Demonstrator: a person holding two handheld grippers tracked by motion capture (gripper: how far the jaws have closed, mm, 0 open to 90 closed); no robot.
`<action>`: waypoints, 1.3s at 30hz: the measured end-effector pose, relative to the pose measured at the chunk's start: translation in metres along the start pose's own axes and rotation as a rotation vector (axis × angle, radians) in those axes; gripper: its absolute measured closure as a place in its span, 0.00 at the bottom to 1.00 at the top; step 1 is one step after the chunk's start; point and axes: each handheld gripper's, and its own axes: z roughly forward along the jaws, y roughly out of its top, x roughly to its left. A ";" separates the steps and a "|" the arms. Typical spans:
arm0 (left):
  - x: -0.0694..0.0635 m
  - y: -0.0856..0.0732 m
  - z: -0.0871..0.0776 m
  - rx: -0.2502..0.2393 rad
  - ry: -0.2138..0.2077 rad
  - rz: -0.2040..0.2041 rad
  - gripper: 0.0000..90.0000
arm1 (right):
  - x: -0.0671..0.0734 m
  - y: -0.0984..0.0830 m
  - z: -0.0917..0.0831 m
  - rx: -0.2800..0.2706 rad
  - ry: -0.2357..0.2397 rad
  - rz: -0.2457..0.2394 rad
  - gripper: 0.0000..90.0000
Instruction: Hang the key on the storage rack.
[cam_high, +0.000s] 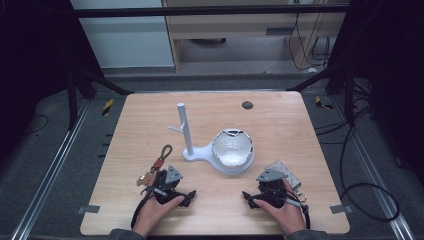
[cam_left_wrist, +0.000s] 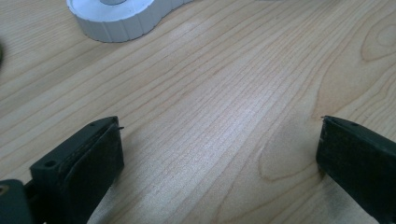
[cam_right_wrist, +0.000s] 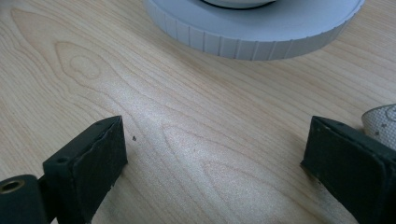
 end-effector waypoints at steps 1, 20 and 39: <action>0.000 0.000 0.000 0.000 0.000 0.000 0.00 | 0.000 0.000 0.000 0.000 0.000 0.000 0.07; 0.043 0.016 -0.052 0.038 0.103 0.010 0.09 | 0.000 0.000 0.000 0.000 0.000 0.002 0.07; 0.103 0.024 -0.069 0.099 0.171 -0.094 0.11 | 0.000 -0.001 0.000 -0.002 0.000 0.001 0.06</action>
